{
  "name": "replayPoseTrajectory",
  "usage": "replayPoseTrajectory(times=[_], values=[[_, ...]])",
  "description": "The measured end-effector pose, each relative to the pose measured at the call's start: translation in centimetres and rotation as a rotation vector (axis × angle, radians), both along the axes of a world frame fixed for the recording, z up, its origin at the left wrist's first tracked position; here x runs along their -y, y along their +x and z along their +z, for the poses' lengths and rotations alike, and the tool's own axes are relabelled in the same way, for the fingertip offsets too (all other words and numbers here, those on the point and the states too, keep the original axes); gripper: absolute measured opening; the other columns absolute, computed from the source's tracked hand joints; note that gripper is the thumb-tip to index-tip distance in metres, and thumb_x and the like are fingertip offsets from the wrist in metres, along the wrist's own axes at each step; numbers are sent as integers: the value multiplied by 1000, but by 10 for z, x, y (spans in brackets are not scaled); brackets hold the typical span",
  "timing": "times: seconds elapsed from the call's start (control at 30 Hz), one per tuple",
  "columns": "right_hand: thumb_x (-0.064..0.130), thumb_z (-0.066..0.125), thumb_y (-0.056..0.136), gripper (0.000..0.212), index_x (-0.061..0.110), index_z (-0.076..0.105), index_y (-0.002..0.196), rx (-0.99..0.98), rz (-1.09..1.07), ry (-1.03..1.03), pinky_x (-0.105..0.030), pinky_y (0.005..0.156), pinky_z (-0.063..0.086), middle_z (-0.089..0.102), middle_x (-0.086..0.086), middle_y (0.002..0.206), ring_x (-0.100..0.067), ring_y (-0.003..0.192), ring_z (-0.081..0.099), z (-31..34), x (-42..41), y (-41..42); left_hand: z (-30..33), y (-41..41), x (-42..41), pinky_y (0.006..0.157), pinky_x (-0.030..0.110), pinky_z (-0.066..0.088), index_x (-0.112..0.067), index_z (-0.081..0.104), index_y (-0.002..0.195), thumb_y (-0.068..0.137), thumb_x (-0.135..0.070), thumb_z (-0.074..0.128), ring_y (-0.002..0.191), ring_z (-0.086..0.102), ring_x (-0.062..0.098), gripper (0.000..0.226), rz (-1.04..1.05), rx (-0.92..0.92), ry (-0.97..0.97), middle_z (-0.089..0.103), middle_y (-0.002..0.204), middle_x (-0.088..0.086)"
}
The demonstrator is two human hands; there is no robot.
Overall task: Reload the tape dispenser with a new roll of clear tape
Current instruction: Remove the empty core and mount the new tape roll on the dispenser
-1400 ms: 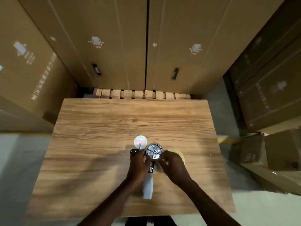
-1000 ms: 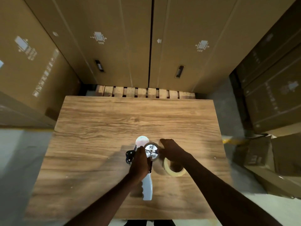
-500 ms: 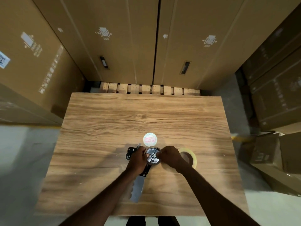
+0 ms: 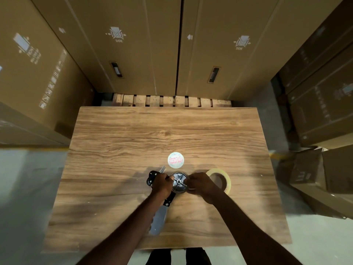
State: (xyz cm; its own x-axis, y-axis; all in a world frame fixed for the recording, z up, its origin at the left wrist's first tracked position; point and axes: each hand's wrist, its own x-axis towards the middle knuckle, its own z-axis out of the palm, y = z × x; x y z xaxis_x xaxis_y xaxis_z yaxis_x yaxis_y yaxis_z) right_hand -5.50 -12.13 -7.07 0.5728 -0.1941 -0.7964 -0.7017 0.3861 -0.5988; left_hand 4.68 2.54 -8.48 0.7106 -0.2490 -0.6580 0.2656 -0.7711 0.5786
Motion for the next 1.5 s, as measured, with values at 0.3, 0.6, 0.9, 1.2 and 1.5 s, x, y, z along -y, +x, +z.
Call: replayPoseTrajectory(times=[0.3, 0.6, 0.9, 1.2, 1.5], values=[[44, 96, 70, 74, -17, 67, 102, -30, 2, -163, -36, 72, 56, 67, -16, 85, -21, 81, 64, -7, -12, 5, -1, -4, -8, 60, 29, 35, -6, 59, 70, 87, -31, 72, 63, 46, 16, 33, -26, 21, -67, 51, 65, 4], [8, 93, 75, 17, 4, 78, 82, -19, 164, -304, -36, 60, 50, 70, -10, 69, -19, 67, 62, 0, -9, 9, 0, -3, -10, 63, 32, 46, 4, 68, 81, 79, -41, 76, 65, 58, 16, 45, -20, -12, -89, 66, 69, 8], [8, 90, 70, 18, 9, 74, 63, -86, 128, -384, -27, 52, 41, 63, -1, 54, -11, 52, 53, 4, -13, 10, -1, -5, -10, 58, 31, 42, 4, 64, 70, 77, -38, 80, 58, 53, 15, 45, 2, 47, -103, 60, 60, 9], [7, 89, 71, 28, 11, 64, 59, -114, 104, -471, -28, 52, 41, 59, -3, 56, -13, 53, 51, 6, -21, 13, 11, -9, -7, 55, 27, 39, 3, 62, 66, 75, -26, 83, 57, 50, 14, 37, 65, 87, -97, 58, 59, 4], [19, 94, 73, 37, 23, 57, 70, -74, 130, -607, -14, 53, 44, 65, 6, 72, -10, 66, 61, 11, -24, 9, 31, -20, -6, 60, 27, 36, -17, 49, 69, 75, -24, 83, 61, 49, 14, 35, 90, 191, -40, 50, 63, -8]])
